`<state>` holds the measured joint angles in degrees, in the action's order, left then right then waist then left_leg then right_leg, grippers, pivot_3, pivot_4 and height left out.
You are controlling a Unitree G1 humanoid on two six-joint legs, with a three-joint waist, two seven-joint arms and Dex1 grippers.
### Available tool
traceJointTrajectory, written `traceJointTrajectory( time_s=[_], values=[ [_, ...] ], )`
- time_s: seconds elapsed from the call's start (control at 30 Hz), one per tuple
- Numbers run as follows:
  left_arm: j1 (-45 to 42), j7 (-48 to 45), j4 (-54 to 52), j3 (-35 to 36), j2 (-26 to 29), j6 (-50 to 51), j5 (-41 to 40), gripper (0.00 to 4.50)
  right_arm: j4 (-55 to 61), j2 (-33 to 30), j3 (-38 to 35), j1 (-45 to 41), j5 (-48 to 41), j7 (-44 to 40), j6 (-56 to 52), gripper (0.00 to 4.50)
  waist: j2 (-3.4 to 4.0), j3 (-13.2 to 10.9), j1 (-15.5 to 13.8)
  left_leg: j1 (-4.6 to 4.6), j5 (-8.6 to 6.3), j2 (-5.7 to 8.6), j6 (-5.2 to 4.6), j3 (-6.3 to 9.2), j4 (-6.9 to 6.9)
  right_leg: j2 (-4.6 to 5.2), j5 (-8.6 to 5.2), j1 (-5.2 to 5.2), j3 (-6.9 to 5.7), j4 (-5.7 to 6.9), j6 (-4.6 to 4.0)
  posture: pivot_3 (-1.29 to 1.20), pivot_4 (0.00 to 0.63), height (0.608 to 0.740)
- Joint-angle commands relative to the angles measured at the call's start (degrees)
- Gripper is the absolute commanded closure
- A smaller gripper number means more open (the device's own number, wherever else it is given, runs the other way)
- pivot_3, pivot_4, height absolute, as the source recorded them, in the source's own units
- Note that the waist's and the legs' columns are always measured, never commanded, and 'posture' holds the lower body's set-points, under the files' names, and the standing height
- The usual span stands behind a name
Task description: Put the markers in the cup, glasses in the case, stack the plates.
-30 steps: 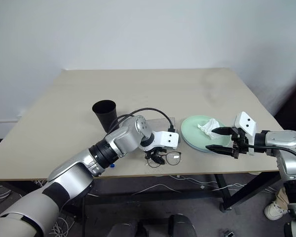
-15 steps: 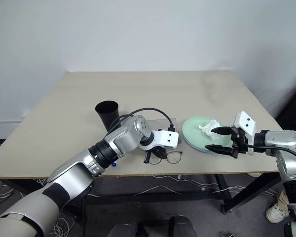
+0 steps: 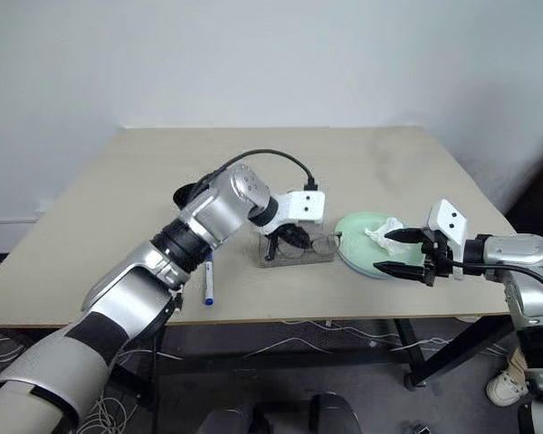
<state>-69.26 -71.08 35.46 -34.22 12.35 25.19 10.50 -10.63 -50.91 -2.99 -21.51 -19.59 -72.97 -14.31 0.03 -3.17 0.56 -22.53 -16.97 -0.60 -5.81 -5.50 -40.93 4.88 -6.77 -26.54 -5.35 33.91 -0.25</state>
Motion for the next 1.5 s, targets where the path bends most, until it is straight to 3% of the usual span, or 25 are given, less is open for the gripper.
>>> traceJointTrajectory(
  time_s=[0.03, 0.23, 0.43, 0.97, 1.5],
  values=[
    [-4.22, 3.49, 8.73, 3.73, -0.75, -6.46, 0.02, 4.37, 0.16, -0.04, -0.7, -1.8, -0.29, -0.35, 0.35, 0.71, 0.0, 0.0, -0.12, -0.03, 0.0, 0.0, 0.0, 0.0, 0.0, -0.02, 0.01, -0.01, -0.01, 0.0, 0.02, 0.0, 0.0, 0.74],
    [-4.61, 9.0, 23.26, 5.56, -2.68, -19.3, 1.8, 4.37, 0.29, 0.15, -0.65, -2.03, -0.29, -0.32, 0.2, 0.71, -0.01, -0.01, -0.97, -0.06, -0.12, 0.04, -0.2, -0.04, -0.1, 0.03, 0.05, 0.04, -0.02, -0.07, 0.08, 0.0, 0.0, 0.74],
    [-1.04, 13.0, 28.57, 5.2, -4.28, -28.6, 4.27, 4.37, 0.61, 0.04, -0.9, -1.87, -0.42, -0.23, -0.11, 0.71, -0.02, -0.01, -1.39, -0.14, -0.26, 0.05, -0.4, -0.07, -0.36, 0.09, 0.09, 0.09, -0.01, -0.1, 0.14, 0.0, 0.0, 0.74],
    [0.42, 18.47, 33.51, 7.87, -6.4, -34.38, 6.34, 4.37, 2.17, 0.33, -1.12, -0.71, -0.75, 0.45, -0.81, 0.71, -0.01, 0.0, -1.34, -0.15, -0.32, 0.04, -0.43, -0.08, -0.51, 0.09, 0.12, 0.11, -0.02, -0.08, 0.17, 0.0, 0.0, 0.74],
    [0.15, 3.48, 32.0, 11.99, -7.18, -32.47, 3.37, 4.37, 2.87, 0.77, -0.75, -0.08, -0.44, 0.92, -0.72, 0.71, -0.01, 0.0, -1.33, -0.16, -0.33, 0.04, -0.43, -0.08, -0.55, 0.09, 0.12, 0.12, -0.03, -0.08, 0.17, 0.0, 0.0, 0.74]
  ],
)
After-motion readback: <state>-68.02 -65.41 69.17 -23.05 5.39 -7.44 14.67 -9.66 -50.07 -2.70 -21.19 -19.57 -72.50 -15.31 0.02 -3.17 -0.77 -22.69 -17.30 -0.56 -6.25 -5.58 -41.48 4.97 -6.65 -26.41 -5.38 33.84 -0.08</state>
